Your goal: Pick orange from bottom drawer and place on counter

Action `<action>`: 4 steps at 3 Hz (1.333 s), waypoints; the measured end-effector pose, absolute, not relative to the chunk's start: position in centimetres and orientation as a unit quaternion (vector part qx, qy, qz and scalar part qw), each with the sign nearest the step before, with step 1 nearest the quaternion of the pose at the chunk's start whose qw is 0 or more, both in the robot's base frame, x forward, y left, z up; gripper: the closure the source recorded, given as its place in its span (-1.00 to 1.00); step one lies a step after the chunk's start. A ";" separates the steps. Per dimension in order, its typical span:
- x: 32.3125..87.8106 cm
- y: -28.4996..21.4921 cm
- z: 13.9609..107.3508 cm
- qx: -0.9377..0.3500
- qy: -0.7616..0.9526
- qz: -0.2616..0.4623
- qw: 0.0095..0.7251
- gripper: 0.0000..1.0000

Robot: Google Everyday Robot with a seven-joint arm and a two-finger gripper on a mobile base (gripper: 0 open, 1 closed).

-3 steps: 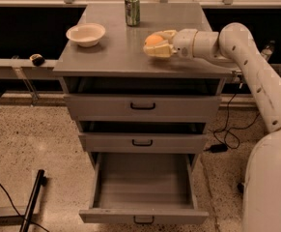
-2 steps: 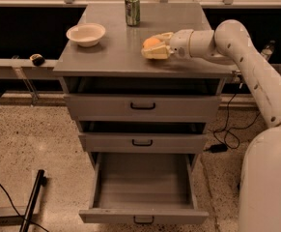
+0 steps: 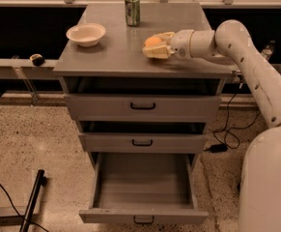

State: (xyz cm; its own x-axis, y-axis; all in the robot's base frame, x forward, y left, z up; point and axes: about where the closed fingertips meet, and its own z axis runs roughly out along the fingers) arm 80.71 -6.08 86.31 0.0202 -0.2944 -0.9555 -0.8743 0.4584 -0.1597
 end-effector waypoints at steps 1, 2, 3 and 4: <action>80.7 -6.1 86.3 -0.450 0.649 0.261 0.555 -1.00; 80.7 -6.1 86.3 -0.450 0.649 0.261 0.554 -1.00; 78.3 -10.2 89.0 -0.469 0.671 0.226 0.527 -1.00; 74.9 -15.6 92.6 -0.456 0.691 0.189 0.527 -1.00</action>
Offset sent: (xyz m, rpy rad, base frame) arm 0.0000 0.0000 0.0000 0.0000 0.0000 0.0000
